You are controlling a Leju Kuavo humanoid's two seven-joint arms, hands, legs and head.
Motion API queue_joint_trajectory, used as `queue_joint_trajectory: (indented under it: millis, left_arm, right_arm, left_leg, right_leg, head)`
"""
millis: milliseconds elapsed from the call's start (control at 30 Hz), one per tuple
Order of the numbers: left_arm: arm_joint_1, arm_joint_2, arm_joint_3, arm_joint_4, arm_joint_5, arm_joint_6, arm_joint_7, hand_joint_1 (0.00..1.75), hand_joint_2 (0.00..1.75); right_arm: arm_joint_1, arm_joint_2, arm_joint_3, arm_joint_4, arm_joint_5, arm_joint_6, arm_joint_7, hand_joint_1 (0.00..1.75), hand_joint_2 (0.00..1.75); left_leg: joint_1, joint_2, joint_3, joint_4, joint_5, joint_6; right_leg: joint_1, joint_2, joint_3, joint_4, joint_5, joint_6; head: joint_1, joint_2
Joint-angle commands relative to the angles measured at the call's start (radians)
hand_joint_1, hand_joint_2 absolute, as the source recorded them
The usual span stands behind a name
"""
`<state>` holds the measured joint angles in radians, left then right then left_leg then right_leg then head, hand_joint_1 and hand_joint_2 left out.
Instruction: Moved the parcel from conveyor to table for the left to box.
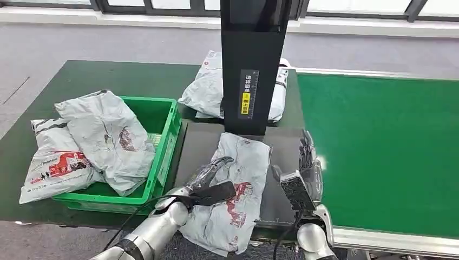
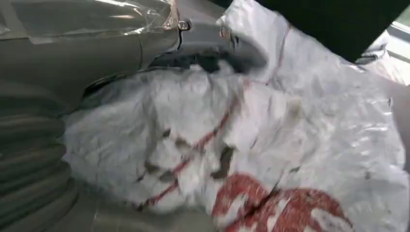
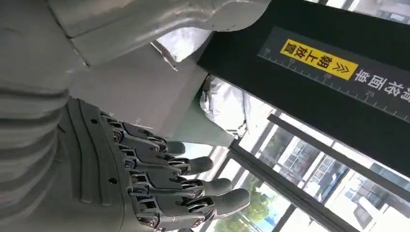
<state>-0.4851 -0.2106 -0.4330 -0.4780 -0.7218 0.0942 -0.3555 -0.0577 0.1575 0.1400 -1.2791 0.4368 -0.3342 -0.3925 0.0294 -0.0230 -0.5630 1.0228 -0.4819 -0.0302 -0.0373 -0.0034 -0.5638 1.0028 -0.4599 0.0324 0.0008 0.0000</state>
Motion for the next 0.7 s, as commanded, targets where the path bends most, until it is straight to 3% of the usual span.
queue_joint_trajectory:
  millis: [33,200,267,300,433,567,633,700]
  left_arm:
    - [-0.002,0.019,0.079,0.01,0.012,0.212,-0.014,1.75,1.75]
    - [0.035,0.023,0.181,-0.257,-0.036,0.52,-0.03,1.75,1.75]
    - [0.05,0.029,0.194,-0.329,-0.049,0.506,-0.015,1.75,1.75]
    - [0.074,0.024,0.254,-0.421,-0.139,0.604,-0.024,1.75,1.75]
    - [0.131,-0.074,0.511,-0.722,-0.351,0.604,-0.155,1.75,1.75]
    - [0.121,-0.067,0.507,-0.715,-0.346,0.604,-0.149,1.75,1.75]
    - [0.13,-0.138,0.68,-0.893,-0.425,0.604,-0.27,1.75,1.75]
    - [0.124,-0.138,0.729,-0.966,-0.501,0.604,-0.238,1.75,1.75]
  right_arm:
    - [0.017,0.007,-0.062,0.019,0.002,0.016,0.011,0.0,1.75]
    - [0.025,0.024,-0.071,0.0,0.006,0.009,0.008,0.0,1.75]
    - [0.026,0.024,-0.071,0.001,0.002,0.008,0.005,0.0,1.75]
    - [0.026,0.026,-0.071,0.003,0.0,-0.002,-0.003,0.0,1.75]
    - [0.006,0.014,-0.051,0.047,0.009,0.005,-0.007,0.0,1.75]
    - [0.003,0.013,-0.052,0.054,0.009,0.005,-0.007,0.0,1.75]
    - [-0.002,0.01,-0.05,0.066,0.013,-0.002,-0.014,0.0,1.75]
    - [-0.001,0.007,-0.046,0.071,0.012,-0.004,-0.017,0.0,1.75]
  left_leg:
    - [-0.001,0.006,-0.007,-0.006,0.007,0.003]
    - [-0.001,0.008,-0.006,-0.005,0.006,0.002]
    - [-0.001,0.009,0.002,-0.004,0.005,0.001]
    - [0.0,0.009,0.0,-0.003,0.006,0.0]
    - [0.0,0.008,-0.003,-0.001,0.005,0.0]
    - [0.0,0.01,-0.006,0.001,0.004,-0.001]
    - [0.0,0.011,-0.005,-0.002,0.005,0.0]
    - [0.001,0.014,-0.007,0.001,0.004,-0.001]
  right_leg:
    - [0.0,0.003,-0.01,-0.005,0.008,-0.006]
    - [0.001,0.004,-0.012,-0.003,0.008,-0.008]
    - [0.001,0.006,-0.013,-0.001,0.008,-0.009]
    - [0.001,0.007,-0.015,0.0,0.008,-0.009]
    - [0.001,0.008,-0.018,0.0,0.008,-0.007]
    - [0.001,0.01,-0.021,0.002,0.008,-0.006]
    - [0.001,0.011,-0.021,0.0,0.009,-0.007]
    - [0.002,0.014,-0.023,0.002,0.009,-0.007]
  head:
    - [0.0,0.0]
    - [0.0,0.0]
    - [0.0,0.0]
    - [0.0,0.0]
    - [0.0,0.0]
    - [0.0,0.0]
    - [0.0,0.0]
    - [0.0,0.0]
